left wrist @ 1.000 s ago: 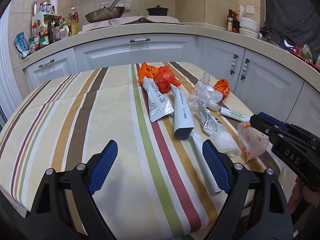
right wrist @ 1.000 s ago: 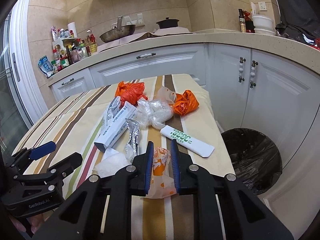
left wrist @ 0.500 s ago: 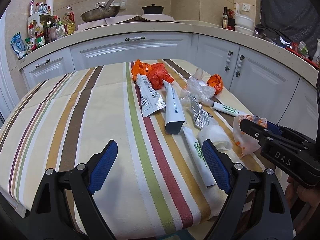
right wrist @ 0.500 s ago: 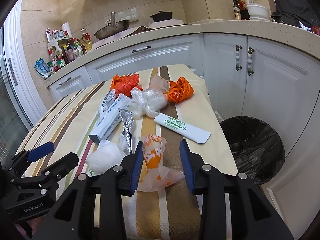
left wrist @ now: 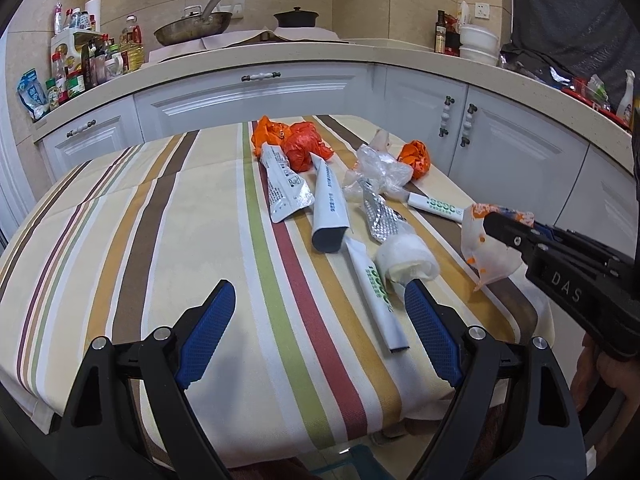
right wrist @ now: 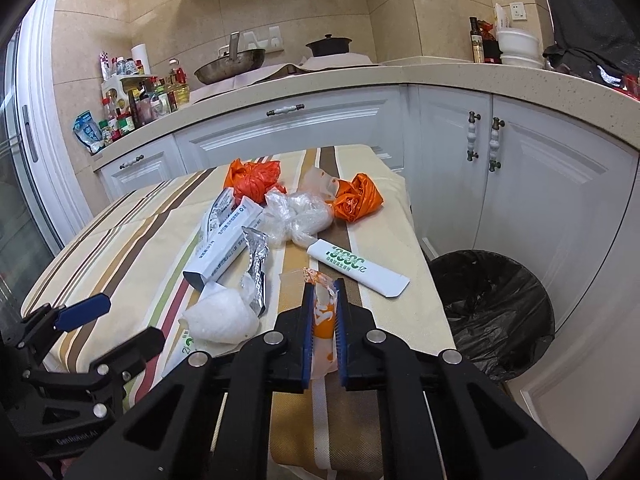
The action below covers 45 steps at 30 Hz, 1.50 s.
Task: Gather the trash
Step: 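Carry the clear orange-print bag with the right gripper over the bin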
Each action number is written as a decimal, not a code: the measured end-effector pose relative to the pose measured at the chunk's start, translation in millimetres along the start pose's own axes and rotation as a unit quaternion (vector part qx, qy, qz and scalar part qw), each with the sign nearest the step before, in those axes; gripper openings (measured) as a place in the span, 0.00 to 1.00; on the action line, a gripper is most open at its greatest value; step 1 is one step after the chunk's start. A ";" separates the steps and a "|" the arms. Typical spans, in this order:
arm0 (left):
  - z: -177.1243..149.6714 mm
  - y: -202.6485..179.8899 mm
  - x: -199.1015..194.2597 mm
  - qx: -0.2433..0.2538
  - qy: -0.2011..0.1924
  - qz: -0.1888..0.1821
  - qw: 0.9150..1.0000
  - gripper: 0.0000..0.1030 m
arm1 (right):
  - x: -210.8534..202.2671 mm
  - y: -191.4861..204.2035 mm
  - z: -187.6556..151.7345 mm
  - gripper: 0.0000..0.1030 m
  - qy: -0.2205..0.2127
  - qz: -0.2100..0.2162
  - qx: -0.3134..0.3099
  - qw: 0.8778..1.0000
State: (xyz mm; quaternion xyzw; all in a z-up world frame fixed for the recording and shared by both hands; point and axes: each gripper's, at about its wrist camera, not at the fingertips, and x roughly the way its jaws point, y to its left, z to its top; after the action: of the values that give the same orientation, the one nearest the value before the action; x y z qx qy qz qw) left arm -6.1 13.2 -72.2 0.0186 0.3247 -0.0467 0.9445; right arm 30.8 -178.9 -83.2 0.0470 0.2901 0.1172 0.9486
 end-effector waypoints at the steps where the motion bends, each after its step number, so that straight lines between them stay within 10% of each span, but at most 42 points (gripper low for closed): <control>1: -1.6 -1.9 0.3 0.002 0.002 0.001 1.000 0.82 | -1.1 -0.4 -0.2 0.10 -0.001 0.001 0.001 1.000; 10: -13.5 -8.3 15.6 0.002 0.031 -0.002 1.000 0.54 | -10.0 -6.3 -4.4 0.10 -0.007 0.008 0.012 1.000; 17: -14.0 -5.3 15.5 -0.005 0.028 -0.032 0.999 0.14 | -9.9 -8.4 -5.4 0.10 -0.006 0.007 0.013 1.000; 45: 13.9 12.1 -28.5 -0.016 -0.055 -0.045 0.997 0.05 | -24.1 -10.4 9.5 0.10 -0.032 -0.025 -0.001 0.999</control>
State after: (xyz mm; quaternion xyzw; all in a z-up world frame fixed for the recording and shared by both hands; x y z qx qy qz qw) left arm -18.8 26.6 -43.7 -0.0137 0.2738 -0.0854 0.9579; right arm 18.7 -195.2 -64.0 0.0421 0.2602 0.0922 0.9602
